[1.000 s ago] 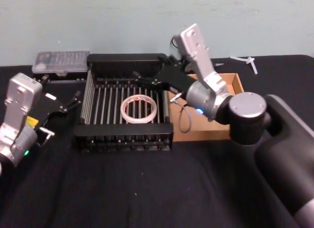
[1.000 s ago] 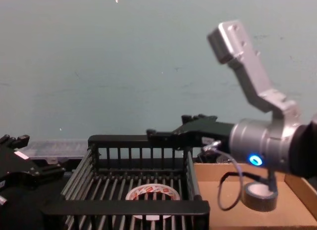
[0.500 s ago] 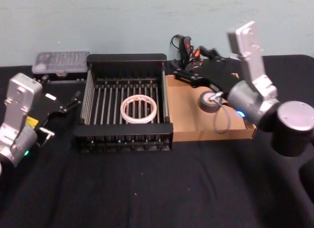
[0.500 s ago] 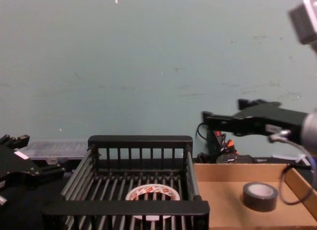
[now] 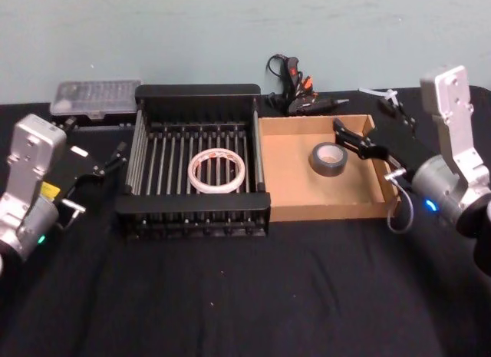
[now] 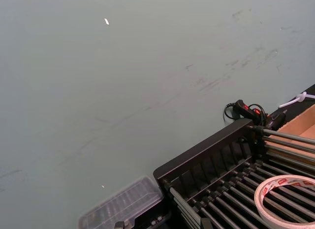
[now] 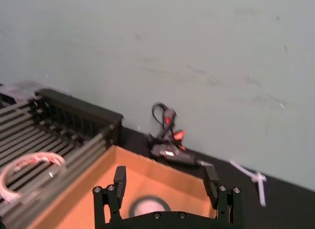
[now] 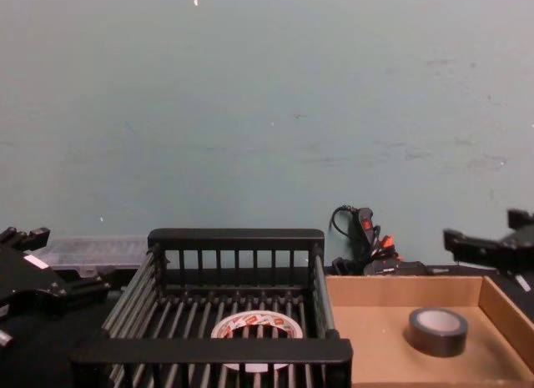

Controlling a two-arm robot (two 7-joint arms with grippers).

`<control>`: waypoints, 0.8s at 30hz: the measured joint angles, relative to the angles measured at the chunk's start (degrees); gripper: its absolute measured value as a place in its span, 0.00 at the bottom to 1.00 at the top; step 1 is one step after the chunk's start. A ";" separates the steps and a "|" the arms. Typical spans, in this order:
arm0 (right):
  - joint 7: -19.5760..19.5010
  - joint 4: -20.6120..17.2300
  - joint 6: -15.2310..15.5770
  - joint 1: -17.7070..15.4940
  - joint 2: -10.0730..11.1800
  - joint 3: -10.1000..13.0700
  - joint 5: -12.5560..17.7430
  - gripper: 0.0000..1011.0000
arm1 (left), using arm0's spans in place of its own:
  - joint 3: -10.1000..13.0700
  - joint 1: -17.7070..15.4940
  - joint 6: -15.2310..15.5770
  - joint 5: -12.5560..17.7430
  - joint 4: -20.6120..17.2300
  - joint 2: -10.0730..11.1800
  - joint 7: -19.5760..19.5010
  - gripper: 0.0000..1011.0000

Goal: Pick up the white tape and place it into the black box , Pick up the silver tape and place it into the brown box.

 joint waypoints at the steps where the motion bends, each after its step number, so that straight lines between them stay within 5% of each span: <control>1: -0.09 0.08 0.05 -0.25 0.06 0.17 -0.10 0.99 | 0.00 0.00 0.00 0.00 0.00 0.00 0.00 0.99; 24: -0.82 1.92 0.85 -2.03 -0.51 1.18 -1.79 0.99 | 0.00 0.00 0.00 0.00 0.00 0.00 0.00 0.99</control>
